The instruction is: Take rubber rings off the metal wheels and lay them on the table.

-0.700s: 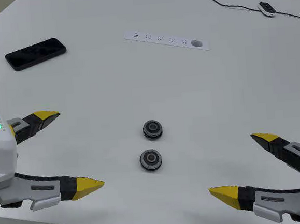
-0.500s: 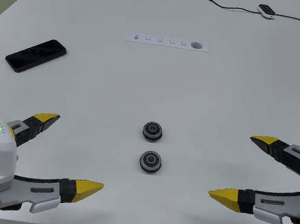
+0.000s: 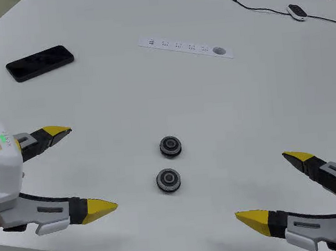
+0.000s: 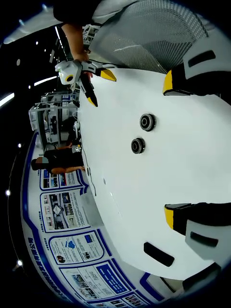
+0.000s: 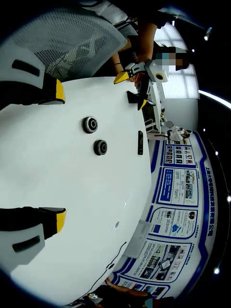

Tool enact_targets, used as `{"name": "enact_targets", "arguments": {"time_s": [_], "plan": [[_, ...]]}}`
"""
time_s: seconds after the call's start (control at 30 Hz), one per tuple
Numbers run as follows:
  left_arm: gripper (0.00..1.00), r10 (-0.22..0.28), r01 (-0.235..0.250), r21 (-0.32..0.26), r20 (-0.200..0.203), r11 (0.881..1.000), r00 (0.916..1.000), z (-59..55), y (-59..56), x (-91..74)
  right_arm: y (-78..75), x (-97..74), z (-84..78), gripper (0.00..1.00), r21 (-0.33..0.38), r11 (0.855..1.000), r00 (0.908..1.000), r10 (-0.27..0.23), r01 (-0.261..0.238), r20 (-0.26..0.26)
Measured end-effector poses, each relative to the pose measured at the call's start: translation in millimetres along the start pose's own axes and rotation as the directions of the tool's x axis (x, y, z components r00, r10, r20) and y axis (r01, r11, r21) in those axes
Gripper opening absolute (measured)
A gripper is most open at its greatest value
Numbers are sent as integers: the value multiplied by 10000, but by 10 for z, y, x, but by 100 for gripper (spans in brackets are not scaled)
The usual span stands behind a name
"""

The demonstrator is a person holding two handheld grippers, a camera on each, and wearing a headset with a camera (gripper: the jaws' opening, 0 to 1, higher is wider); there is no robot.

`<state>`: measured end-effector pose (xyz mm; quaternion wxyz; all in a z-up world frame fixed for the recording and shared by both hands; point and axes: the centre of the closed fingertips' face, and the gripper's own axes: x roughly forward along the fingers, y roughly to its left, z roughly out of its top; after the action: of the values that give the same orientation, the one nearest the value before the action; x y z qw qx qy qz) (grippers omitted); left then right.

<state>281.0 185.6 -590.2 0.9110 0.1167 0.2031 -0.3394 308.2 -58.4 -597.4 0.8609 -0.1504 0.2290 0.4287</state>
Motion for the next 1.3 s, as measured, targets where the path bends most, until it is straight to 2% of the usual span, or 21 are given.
{"name": "enact_targets", "arguments": {"time_s": [0.3,0.6,0.93,1.03,1.13,1.3], "plan": [[92,-8,7,-67,-115,10000,9999,-29,22,3,-4,-9,1,88,249,9997,9999,-24,21,127],[89,89,-87,-99,259,9999,9996,91,63,93,21,-9,53,81,657,9976,9990,188,-214,395],[84,-526,526,33,2,9986,9986,109,-73,288,75,11,18,73,1055,9929,9982,519,-549,313],[82,-969,974,261,-186,9949,9951,91,-151,346,110,32,18,71,1189,9900,9969,728,-757,290],[78,-1199,1220,418,-495,9916,9916,58,-177,401,150,49,22,70,1244,9881,9957,874,-904,295],[74,-1524,1548,573,-446,9863,9873,123,-244,499,185,90,19,69,1550,9821,9940,1012,-1066,423]]}}
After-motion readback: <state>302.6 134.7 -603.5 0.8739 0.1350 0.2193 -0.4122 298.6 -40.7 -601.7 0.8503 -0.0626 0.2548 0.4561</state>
